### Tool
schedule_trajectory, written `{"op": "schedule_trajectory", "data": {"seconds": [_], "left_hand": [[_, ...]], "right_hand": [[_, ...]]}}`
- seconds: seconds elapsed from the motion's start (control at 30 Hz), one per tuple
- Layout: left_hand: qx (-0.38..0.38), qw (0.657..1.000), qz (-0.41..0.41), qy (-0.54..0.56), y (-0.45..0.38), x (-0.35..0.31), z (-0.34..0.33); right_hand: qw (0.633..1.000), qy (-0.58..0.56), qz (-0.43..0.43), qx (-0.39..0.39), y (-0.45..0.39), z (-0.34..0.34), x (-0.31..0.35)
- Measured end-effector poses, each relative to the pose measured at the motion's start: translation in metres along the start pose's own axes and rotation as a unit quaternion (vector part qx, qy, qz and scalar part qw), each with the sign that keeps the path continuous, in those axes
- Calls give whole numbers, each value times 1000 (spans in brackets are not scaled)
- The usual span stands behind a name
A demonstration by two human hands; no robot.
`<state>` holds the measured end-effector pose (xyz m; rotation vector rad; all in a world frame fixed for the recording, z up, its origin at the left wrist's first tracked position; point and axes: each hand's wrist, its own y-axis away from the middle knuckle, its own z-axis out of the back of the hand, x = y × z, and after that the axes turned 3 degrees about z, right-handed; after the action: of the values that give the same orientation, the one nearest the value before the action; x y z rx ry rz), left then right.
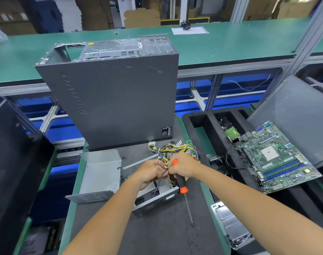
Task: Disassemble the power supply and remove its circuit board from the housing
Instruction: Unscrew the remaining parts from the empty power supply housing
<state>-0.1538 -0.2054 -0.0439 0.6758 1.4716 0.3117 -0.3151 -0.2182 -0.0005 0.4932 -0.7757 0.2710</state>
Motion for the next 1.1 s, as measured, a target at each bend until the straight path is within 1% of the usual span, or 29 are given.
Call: {"op": "schedule_trajectory", "data": {"seconds": [0.1, 0.13, 0.17, 0.23, 0.27, 0.3, 0.33, 0.37, 0.43, 0.53, 0.6, 0.67, 0.73, 0.8, 0.87, 0.9, 0.93, 1.0, 1.03, 1.07, 1.1], "left_hand": [[18, 1000, -3, -2, 3, 1, -1], [24, 999, -5, -22, 5, 1, -1], [31, 998, -8, -58, 6, 1, -1], [25, 985, -32, -167, 9, -5, 0], [0, 975, -59, -216, 10, -11, 0], [-31, 966, -95, -239, 11, -18, -1], [-51, 964, -125, -227, 13, -26, -2], [-55, 969, -144, -193, 17, -34, -4], [-58, 980, -156, -113, 23, -45, -3], [-84, 988, -130, 9, 34, -55, 11], [-79, 989, -94, 80, 42, -58, 22], [-87, 987, -65, 115, 52, -61, 35], [-102, 986, -64, 116, 65, -64, 52], [-146, 984, -77, 68, 76, -61, 76], [-220, 972, -69, -47, 81, -49, 104], [-251, 959, -49, -123, 80, -42, 116], [-272, 939, -21, -212, 77, -36, 125], [-277, 880, 35, -384, 70, -30, 131], [-266, 855, 47, -443, 66, -28, 130], [-255, 838, 50, -480, 61, -27, 127], [-247, 831, 52, -496, 57, -27, 124]], "right_hand": [[1000, 22, 3, 5, -1, 4, -4], [999, 37, -4, 4, 0, 5, -4], [998, 56, -6, -2, 0, 8, -4], [996, 84, -14, -22, 1, 15, -1], [996, 87, -19, -31, 1, 20, 2], [996, 83, -18, -37, 1, 25, 6], [996, 72, -12, -42, 1, 29, 11], [997, 63, 1, -44, 0, 33, 18], [996, 63, 33, -50, -3, 38, 34], [992, 85, 74, -47, -8, 37, 58], [988, 109, 92, -51, -12, 32, 68], [985, 127, 102, -51, -16, 24, 80], [980, 154, 120, -43, -22, 16, 95], [975, 173, 133, -36, -28, 11, 109], [972, 193, 135, -24, -32, 7, 116], [970, 203, 130, -19, -34, 7, 115], [969, 212, 123, -15, -36, 6, 113], [969, 222, 104, -9, -38, 7, 107], [970, 221, 96, -6, -40, 8, 103], [972, 220, 89, -4, -41, 9, 98], [972, 219, 84, -4, -42, 11, 94]]}}
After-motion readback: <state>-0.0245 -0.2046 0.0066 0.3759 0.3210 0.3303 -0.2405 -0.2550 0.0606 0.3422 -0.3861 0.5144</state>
